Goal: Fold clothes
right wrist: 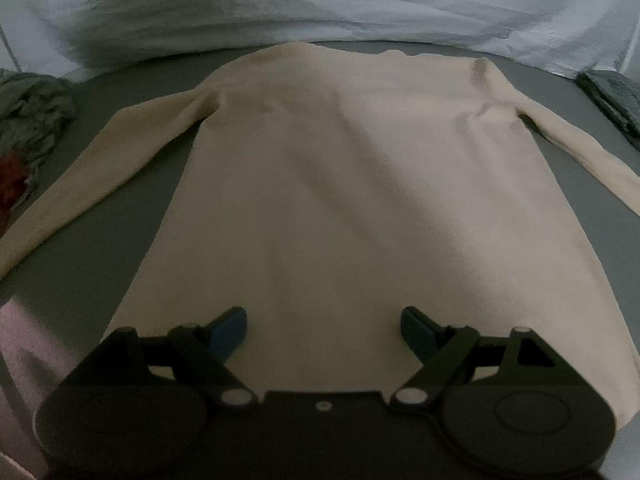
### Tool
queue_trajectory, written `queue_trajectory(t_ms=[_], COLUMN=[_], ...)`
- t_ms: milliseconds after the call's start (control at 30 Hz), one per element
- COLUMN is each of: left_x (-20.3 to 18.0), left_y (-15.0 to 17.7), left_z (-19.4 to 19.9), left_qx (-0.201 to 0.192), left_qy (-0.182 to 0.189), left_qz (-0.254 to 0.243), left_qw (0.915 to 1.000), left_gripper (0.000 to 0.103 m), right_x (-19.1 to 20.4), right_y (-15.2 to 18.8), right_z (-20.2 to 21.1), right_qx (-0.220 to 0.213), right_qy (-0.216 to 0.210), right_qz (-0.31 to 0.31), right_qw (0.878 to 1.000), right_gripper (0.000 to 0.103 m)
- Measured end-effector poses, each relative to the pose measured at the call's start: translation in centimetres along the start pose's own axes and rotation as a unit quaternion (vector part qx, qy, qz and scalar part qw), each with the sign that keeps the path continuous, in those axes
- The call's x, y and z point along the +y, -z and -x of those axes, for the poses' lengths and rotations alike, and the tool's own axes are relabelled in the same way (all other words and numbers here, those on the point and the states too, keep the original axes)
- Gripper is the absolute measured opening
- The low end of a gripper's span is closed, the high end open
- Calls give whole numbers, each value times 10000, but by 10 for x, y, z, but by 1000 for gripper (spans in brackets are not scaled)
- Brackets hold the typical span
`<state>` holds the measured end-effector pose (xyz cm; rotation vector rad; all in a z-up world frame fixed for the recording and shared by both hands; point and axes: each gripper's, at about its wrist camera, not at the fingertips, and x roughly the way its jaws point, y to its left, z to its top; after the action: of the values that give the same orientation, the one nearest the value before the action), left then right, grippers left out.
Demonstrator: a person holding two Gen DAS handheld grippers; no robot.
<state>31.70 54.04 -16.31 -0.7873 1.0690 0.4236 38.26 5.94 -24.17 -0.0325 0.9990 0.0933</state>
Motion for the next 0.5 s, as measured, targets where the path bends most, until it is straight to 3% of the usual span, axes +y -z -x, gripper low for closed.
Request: queue_trajectory(t_ms=[100, 200, 333, 433, 500], left_x=[-32, -71, -124, -160, -177], left_y=[22, 55, 107, 146, 172], left_z=[-3, -8, -22, -34, -39], left_qx=[32, 239, 803, 1248, 1468], left_qy=[136, 350, 974, 1261, 1434], left_qz=[-837, -1795, -2757, -3379, -3514], left_qw=[9964, 9829, 9529, 9243, 9134], left_gripper=[56, 63, 67, 67, 67], right_x=[-8, -27, -72, -111, -140], right_y=[2, 3, 16, 31, 40], right_z=[10, 26, 42, 54, 60], right_qx=[-197, -472, -537, -431, -349], right_qy=[169, 554, 1174, 1592, 1747], right_qz=[-226, -492, -815, -1009, -1154], right_qw=[9994, 9961, 9883, 9811, 9772], right_gripper=[85, 85, 83, 68, 64])
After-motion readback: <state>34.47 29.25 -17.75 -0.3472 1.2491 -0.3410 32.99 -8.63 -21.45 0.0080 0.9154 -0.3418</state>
